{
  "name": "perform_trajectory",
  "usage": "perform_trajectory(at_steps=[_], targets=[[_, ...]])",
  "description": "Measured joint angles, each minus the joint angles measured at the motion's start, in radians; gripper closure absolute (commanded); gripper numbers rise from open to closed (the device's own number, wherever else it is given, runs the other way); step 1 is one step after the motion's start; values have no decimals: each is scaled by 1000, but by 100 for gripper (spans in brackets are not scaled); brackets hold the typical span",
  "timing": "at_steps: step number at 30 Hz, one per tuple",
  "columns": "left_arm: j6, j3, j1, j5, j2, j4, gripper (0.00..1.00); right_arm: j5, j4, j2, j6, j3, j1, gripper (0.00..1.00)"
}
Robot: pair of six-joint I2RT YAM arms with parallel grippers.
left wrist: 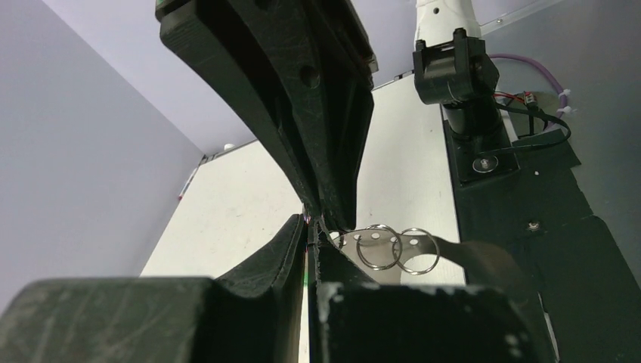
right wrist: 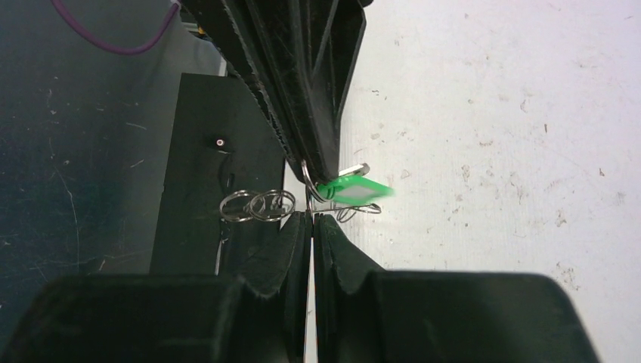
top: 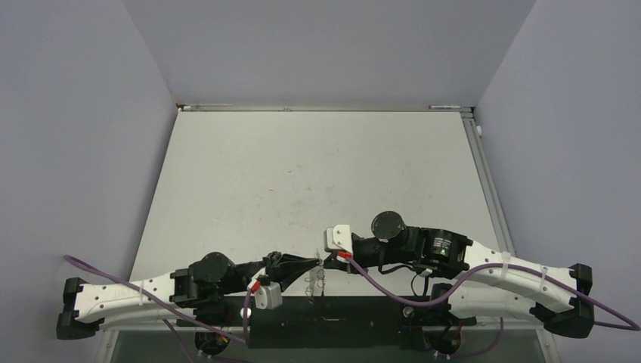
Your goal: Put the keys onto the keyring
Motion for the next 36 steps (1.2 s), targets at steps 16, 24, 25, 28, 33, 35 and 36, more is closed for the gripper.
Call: perform_trajectory(at_steps=[16, 24, 25, 28, 33, 35, 36], targets=[[13, 2, -6, 37, -5, -17, 100, -40, -43, 15, -8, 42, -25, 95], [11, 11, -8, 1, -14, -21, 100, -38, -95, 16, -9, 53, -26, 95], [10, 11, -8, -4, -23, -20, 100, -38, -101, 16, -8, 53, -26, 95], [8, 11, -8, -11, -49, -12, 100, -38, -110, 16, -8, 53, -26, 95], [10, 11, -8, -8, -45, -11, 100, -42, -125, 46, -9, 56, -26, 95], [12, 11, -8, -2, -35, -12, 100, -43, -138, 66, -11, 66, -26, 95], [13, 11, -8, 2, -30, -13, 100, -46, -142, 74, -12, 72, -26, 95]])
